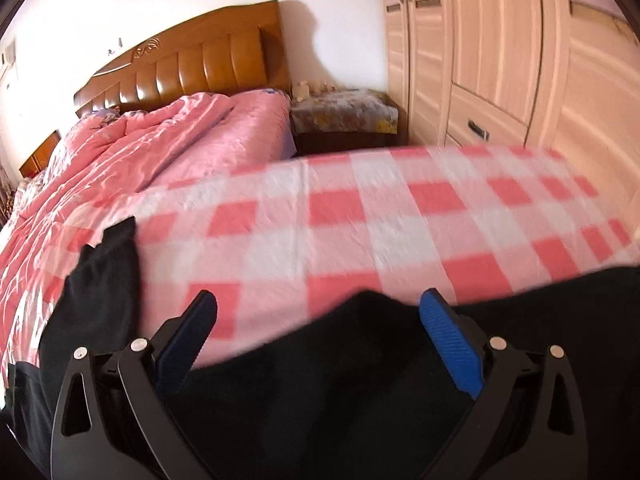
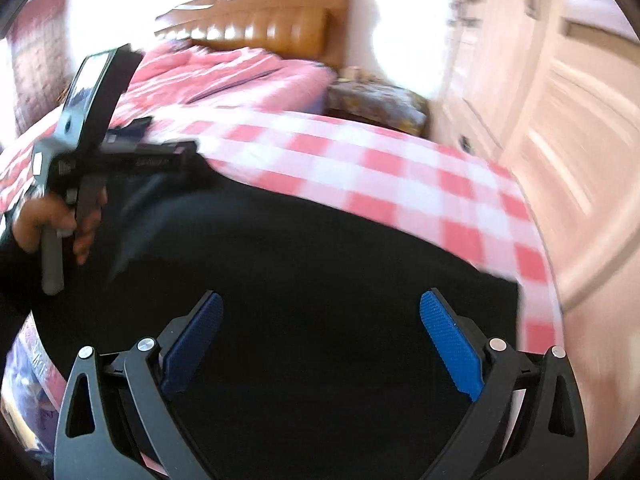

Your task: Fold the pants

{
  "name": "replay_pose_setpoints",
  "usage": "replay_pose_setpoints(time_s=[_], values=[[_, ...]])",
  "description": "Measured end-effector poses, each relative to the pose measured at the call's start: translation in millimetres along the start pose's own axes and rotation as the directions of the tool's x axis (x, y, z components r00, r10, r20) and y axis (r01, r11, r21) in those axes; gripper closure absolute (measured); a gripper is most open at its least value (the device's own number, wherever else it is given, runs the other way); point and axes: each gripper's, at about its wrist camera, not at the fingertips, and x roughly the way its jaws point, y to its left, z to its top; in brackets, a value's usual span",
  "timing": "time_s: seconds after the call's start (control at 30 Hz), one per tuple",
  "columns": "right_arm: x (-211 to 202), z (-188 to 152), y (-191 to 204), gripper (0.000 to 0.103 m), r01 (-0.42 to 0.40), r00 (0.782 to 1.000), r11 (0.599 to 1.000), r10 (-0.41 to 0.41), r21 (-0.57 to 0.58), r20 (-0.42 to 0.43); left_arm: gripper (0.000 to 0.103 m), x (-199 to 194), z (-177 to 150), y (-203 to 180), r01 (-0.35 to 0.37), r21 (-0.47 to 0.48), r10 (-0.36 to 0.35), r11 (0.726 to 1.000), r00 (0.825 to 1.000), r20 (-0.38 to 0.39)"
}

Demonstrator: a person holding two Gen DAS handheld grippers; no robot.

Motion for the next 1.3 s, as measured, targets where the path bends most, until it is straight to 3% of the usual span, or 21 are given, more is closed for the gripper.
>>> replay_pose_setpoints(time_s=[0.1,0.13,0.17,0.23,0.4,0.47,0.63,0.67,0.7,0.73,0.77,0.8,0.83,0.97,1.07,1.17,1.27,1.3], values=[[24.8,17.7,22.2,0.006,-0.015,1.000,1.000,0.014,-0.024,-0.019,0.002,14.2,17.2,31.3,-0.028,-0.077,0.021,0.997,0.996,-0.091],[32.8,23.6,30.0,0.006,-0.035,0.999,0.999,0.034,-0.022,-0.020,0.002,26.0,23.2,51.0,-0.081,-0.110,0.066,0.991,0.989,-0.136],[38.4,28.8,37.1,0.006,-0.055,0.998,0.998,0.055,-0.014,-0.020,0.002,33.9,24.2,66.2,-0.143,-0.125,0.121,0.982,0.978,-0.169],[47.5,36.9,47.7,0.006,-0.095,0.995,0.995,0.095,0.012,-0.025,0.002,51.7,25.3,94.5,-0.270,-0.129,0.230,0.954,0.938,-0.258],[68.2,49.0,68.9,0.006,-0.184,0.982,0.982,0.186,0.043,-0.031,0.002,77.9,26.7,142.9,-0.388,-0.107,0.334,0.916,0.881,-0.334],[75.8,48.6,73.9,0.006,-0.199,0.978,0.978,0.202,0.063,-0.045,0.002,88.4,30.4,156.9,-0.404,-0.110,0.345,0.908,0.870,-0.353],[83.2,42.2,70.3,0.006,-0.224,0.972,0.970,0.229,0.097,-0.049,0.030,113.3,40.7,181.5,-0.428,-0.120,0.350,0.896,0.846,-0.401],[84.5,42.0,68.6,0.006,-0.232,0.970,0.967,0.238,0.108,-0.046,0.033,117.8,40.0,184.1,-0.425,-0.124,0.344,0.897,0.844,-0.411],[84.9,41.6,66.7,0.006,-0.241,0.968,0.963,0.247,0.119,-0.042,0.039,117.6,38.6,188.7,-0.407,-0.148,0.322,0.901,0.859,-0.398],[86.3,41.5,64.7,0.006,-0.248,0.966,0.960,0.255,0.131,-0.041,0.054,119.9,37.2,193.0,-0.403,-0.156,0.316,0.902,0.860,-0.400],[88.2,41.7,63.6,0.006,-0.253,0.964,0.958,0.261,0.137,-0.042,0.065,118.6,35.6,196.1,-0.379,-0.173,0.289,0.909,0.874,-0.391],[88.8,41.4,63.0,0.006,-0.258,0.963,0.956,0.266,0.141,-0.044,0.090,114.9,33.6,198.2,-0.371,-0.174,0.285,0.912,0.879,-0.382],[88.3,41.0,62.5,0.006,-0.261,0.962,0.955,0.269,0.143,-0.042,0.094,109.9,33.1,198.5,-0.365,-0.172,0.286,0.915,0.887,-0.362],[86.9,39.7,58.3,0.006,-0.287,0.955,0.944,0.295,0.162,-0.027,0.095,47.7,25.0,214.1,-0.343,-0.212,0.296,0.915,0.929,-0.224],[86.9,39.7,56.7,0.006,-0.297,0.952,0.939,0.305,0.172,-0.023,0.095,-15.7,10.5,233.7,-0.339,-0.262,0.312,0.904,0.940,-0.142],[87.8,40.5,60.6,0.006,-0.279,0.957,0.948,0.287,0.156,-0.034,0.095,-87.7,-20.5,259.7,-0.385,-0.287,0.374,0.877,0.923,-0.094],[88.0,40.8,64.4,0.006,-0.259,0.963,0.956,0.267,0.139,-0.042,0.095,-140.0,-65.3,293.4,-0.423,-0.316,0.408,0.849,0.906,-0.115],[88.2,41.1,64.9,0.006,-0.255,0.964,0.957,0.262,0.136,-0.044,0.095,-153.9,-85.1,305.7,-0.452,-0.318,0.431,0.833,0.892,-0.137]])
